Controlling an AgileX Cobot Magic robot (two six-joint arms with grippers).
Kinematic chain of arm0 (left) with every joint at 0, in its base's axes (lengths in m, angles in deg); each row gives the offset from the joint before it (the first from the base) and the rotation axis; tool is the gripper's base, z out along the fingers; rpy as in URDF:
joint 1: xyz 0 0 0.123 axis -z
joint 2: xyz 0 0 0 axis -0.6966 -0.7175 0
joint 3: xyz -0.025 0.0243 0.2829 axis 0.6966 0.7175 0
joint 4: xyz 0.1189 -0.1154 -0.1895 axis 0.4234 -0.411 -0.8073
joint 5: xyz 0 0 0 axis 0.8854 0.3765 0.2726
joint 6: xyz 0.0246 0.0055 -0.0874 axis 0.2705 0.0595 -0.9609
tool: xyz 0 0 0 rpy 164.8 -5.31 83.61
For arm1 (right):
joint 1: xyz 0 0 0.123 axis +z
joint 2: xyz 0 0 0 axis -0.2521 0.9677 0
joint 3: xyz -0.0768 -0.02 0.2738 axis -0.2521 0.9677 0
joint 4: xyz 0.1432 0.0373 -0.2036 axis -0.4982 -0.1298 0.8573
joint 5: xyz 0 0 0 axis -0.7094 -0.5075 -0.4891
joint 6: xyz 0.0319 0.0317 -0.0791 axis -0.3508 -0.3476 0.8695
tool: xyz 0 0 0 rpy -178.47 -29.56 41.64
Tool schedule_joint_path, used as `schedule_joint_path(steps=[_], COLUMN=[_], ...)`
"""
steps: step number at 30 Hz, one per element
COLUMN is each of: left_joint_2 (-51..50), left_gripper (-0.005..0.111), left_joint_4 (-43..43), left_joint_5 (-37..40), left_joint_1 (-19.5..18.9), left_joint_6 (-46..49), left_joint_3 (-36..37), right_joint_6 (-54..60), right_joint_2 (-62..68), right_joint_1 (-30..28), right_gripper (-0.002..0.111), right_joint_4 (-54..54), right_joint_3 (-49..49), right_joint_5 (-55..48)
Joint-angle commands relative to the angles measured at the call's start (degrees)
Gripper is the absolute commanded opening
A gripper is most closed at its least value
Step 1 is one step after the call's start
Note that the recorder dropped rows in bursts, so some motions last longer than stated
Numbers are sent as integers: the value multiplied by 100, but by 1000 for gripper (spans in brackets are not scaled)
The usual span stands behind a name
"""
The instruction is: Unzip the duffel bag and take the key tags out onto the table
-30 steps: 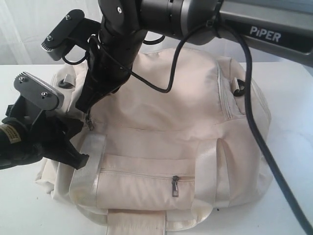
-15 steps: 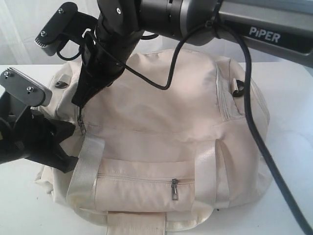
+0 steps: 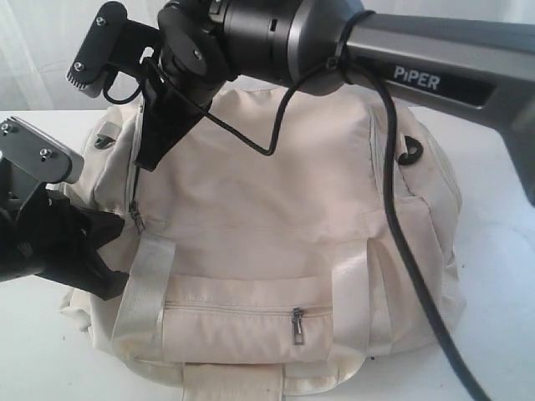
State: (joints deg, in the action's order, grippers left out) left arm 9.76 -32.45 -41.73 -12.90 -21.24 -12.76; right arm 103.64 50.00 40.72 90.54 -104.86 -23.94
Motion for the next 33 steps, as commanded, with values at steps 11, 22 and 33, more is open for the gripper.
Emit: schedule_joint_path(steps=[11, 22, 33], left_joint_2=[39, 39, 693], left_gripper=[0, 0, 0], left_joint_4=[-102, -102, -102], left_joint_5=[616, 718, 1374], left_joint_1=[32, 32, 32], left_joint_6=[-381, -532, -758], left_joint_3=[40, 40, 40], right_joint_6=[-267, -399, -372], right_joint_2=[935, 1428, 1358], right_joint_1=[-581, -1087, -1134], right_gripper=[0, 0, 0], right_joint_4=[207, -277, -695], right_joint_3=[-1334, -1850, -1926], right_joint_5=[272, 409, 102])
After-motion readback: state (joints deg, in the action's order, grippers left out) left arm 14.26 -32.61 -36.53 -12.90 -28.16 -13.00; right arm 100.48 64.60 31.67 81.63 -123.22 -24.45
